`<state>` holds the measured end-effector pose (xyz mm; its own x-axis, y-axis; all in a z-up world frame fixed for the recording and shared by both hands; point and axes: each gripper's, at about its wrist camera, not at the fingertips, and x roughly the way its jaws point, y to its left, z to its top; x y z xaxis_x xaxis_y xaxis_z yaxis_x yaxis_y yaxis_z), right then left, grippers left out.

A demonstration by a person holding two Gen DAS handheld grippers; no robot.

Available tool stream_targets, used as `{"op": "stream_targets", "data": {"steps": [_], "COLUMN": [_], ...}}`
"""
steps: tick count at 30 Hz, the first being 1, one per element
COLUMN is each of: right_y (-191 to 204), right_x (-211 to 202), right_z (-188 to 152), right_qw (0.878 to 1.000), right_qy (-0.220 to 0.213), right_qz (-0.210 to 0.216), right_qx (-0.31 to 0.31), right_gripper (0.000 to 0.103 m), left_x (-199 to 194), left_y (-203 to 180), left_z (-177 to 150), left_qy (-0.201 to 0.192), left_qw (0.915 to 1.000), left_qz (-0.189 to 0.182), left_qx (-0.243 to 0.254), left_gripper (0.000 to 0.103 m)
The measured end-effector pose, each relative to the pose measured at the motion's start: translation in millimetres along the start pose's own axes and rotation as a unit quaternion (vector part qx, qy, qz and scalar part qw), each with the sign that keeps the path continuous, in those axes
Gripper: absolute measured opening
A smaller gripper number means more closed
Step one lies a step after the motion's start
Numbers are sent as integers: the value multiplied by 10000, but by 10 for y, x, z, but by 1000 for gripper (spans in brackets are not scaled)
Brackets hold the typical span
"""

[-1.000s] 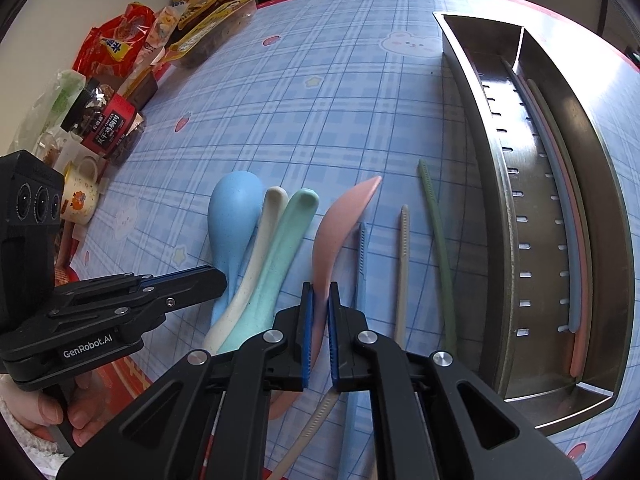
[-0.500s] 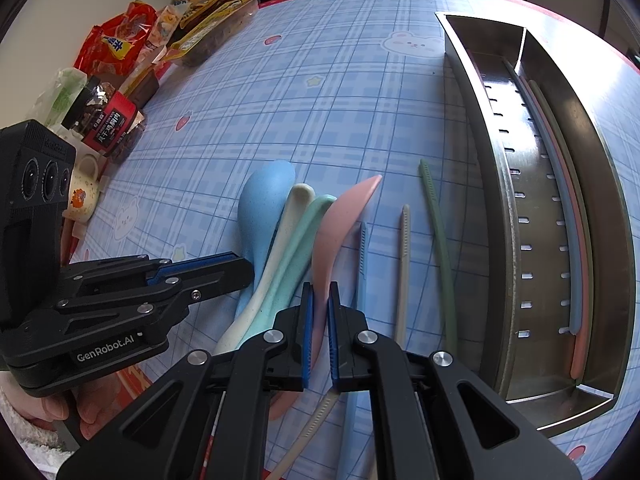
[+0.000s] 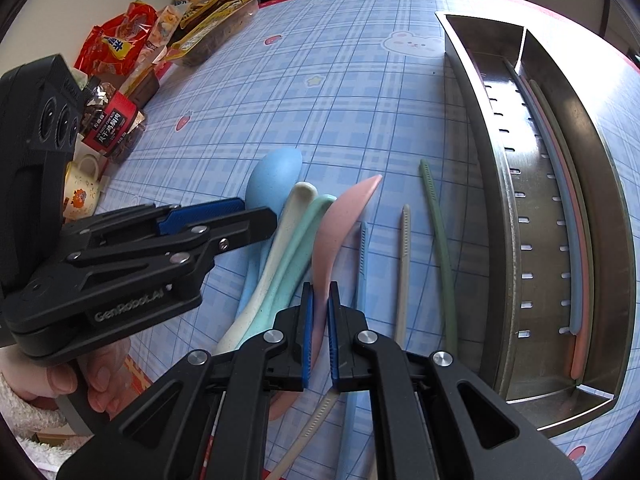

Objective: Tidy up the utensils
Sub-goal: 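Grasp the blue spoon handle with the left gripper while the right gripper holds the pink spoon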

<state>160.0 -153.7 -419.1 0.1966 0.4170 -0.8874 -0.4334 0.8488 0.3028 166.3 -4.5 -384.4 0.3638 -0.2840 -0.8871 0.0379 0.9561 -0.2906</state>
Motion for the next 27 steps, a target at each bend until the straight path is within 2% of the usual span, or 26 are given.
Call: {"op": "stream_targets", "data": {"steps": [6, 7, 9, 11, 18, 22, 24, 27], "right_y": [5, 5, 4, 4, 18, 29, 35, 11], "right_x": [0, 0, 1, 0, -4, -4, -3, -34], "right_z": [-4, -4, -6, -6, -6, -8, -5, 4], "right_qw": [10000, 10000, 10000, 10000, 10000, 10000, 10000, 10000], "right_qy": [1, 3, 4, 3, 7, 17, 45, 11], "right_qz": [17, 17, 20, 20, 14, 18, 15, 91], "right_qx": [-7, -6, 0, -1, -21, -23, -18, 33], "right_gripper": [7, 7, 7, 7, 7, 7, 7, 7], "left_x": [13, 13, 30, 11, -15, -52, -88, -170], "left_y": [27, 42, 62, 54, -3, -46, -2, 149], "left_z": [45, 29, 15, -54, -199, -254, -280, -329], "left_qy": [-40, -27, 109, 158, 243, 232, 223, 220], "left_qw": [9999, 9998, 9991, 9993, 9994, 9993, 9995, 9996], "left_qz": [-59, -66, -313, -292, -251, -6, 136, 124], "left_qx": [-137, -167, -251, -194, 32, 280, 192, -83], "left_gripper": [29, 27, 18, 12, 11, 11, 11, 11]}}
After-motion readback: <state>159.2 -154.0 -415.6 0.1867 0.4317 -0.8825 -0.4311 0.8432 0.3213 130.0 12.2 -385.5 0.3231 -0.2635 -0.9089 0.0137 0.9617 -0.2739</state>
